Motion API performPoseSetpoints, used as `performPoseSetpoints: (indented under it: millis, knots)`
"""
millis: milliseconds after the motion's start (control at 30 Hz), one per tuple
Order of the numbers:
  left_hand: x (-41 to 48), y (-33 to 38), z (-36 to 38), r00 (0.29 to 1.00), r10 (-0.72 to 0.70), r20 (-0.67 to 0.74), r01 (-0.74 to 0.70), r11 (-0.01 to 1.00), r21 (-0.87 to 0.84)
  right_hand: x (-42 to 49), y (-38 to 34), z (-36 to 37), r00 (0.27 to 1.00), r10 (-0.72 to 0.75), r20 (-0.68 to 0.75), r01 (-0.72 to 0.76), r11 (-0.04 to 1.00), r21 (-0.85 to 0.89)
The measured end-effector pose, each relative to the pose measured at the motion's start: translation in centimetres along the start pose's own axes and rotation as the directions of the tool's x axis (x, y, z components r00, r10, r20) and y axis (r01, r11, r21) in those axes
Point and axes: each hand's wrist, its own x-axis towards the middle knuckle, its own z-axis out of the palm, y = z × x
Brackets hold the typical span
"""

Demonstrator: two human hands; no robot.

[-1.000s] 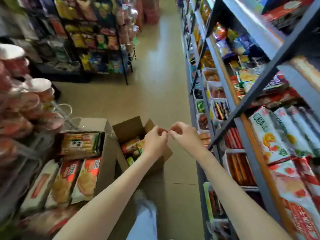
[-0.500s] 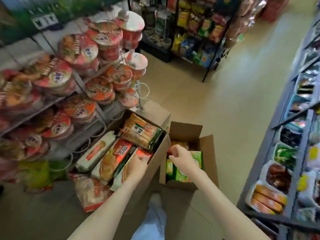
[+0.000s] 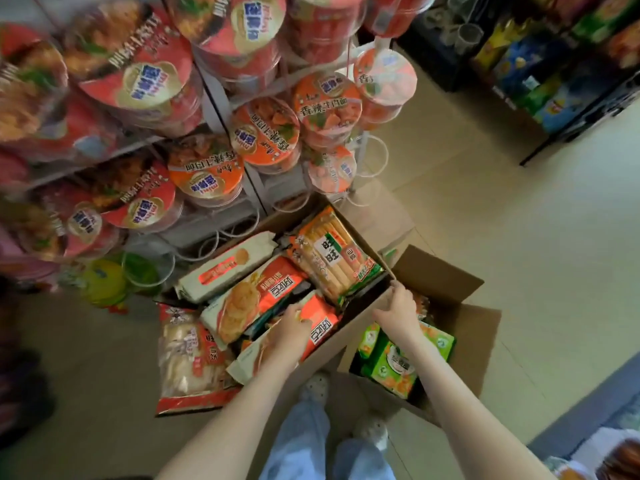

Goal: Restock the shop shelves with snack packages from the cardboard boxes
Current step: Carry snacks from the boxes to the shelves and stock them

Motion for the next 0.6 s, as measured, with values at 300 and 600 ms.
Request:
performPoseSetpoints:
  millis: [300, 600]
  knots:
    - [4.2, -1.3, 0.6, 0.993, -0.118, 0.020, 0.118, 0.940, -0.320, 8.6, -4.4, 2.1, 0.997, -0.023, 0.068, 0.029, 0.996, -0.087]
    - [12.0, -3.3, 3.7, 0.974, -0.194, 0.114, 0.225, 0.860, -0.457, 10.6, -3.3, 4.7, 0.999, -0.022, -0.042, 0.005, 0.932, -0.363]
